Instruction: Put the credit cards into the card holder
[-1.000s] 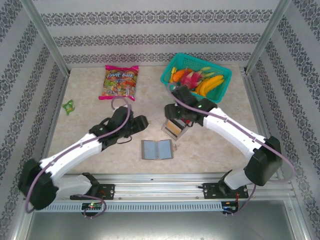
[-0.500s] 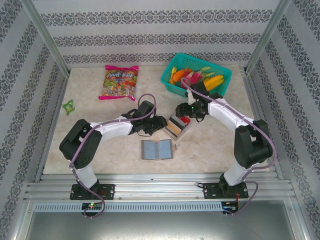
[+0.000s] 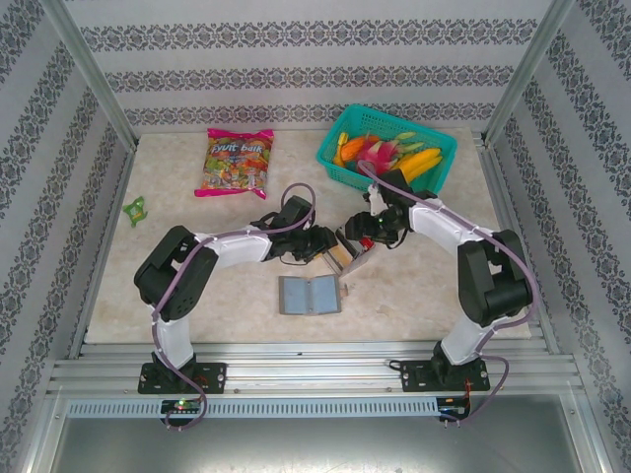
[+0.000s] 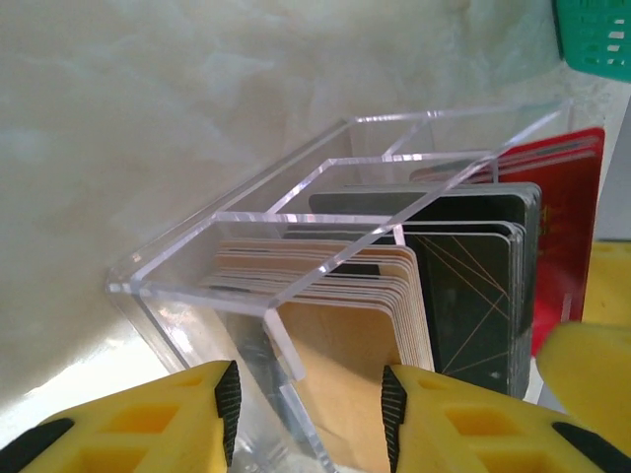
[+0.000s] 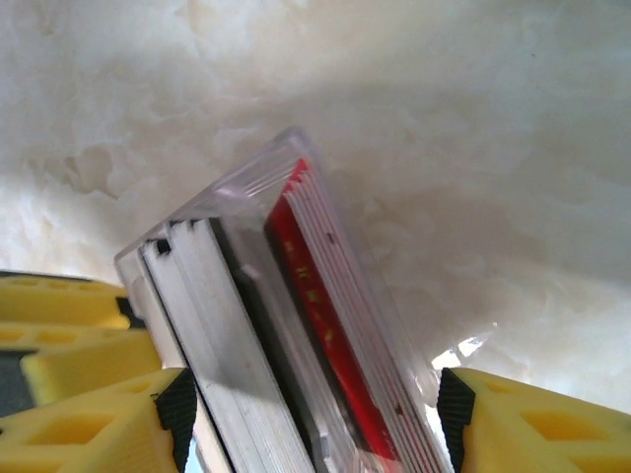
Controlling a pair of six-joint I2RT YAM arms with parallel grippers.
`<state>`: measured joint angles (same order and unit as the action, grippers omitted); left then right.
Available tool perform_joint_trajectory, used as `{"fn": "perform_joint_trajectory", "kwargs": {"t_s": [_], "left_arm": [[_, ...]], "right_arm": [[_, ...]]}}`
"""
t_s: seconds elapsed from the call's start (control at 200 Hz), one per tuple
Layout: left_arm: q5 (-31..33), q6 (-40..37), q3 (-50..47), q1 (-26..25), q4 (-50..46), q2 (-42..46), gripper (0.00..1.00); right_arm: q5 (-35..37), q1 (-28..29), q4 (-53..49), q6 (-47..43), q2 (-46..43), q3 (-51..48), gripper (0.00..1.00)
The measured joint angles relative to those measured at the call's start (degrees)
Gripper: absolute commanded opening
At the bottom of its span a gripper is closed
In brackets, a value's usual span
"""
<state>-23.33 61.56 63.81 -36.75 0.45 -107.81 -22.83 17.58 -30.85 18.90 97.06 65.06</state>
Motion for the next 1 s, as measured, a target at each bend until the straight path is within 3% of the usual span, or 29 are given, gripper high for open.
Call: {"fn": "perform_joint_trajectory", "kwargs": {"t_s": [0.1, 0.3, 0.4, 0.63, 0.999], "left_arm": [[0.0, 0.0, 0.8, 0.0, 0.0, -0.9, 0.43], [0.6, -0.3, 0.9, 0.0, -0.6, -1.4, 0.43], [1.2, -0.7, 0.9, 0.0, -1.5, -1.7, 0.43], [1.3, -1.3, 1.2, 0.0, -2.4, -2.2, 0.43], [1.3, -1.9, 2.1, 0.0, -3.9, -2.3, 0.43]], "right_arm": [[1.1, -0.3, -1.3, -0.6, -1.1, 0.3, 0.69], [11.8, 0.6, -5.9, -5.6, -1.2, 4.3, 0.67], [13.5, 0.5, -6.2, -7.4, -1.2, 4.8, 0.67], [5.9, -1.1, -6.1, -7.3, 2.8, 6.3, 0.58], [-3.7, -1.7, -5.4, -5.6, 2.1, 5.9, 0.56]]}}
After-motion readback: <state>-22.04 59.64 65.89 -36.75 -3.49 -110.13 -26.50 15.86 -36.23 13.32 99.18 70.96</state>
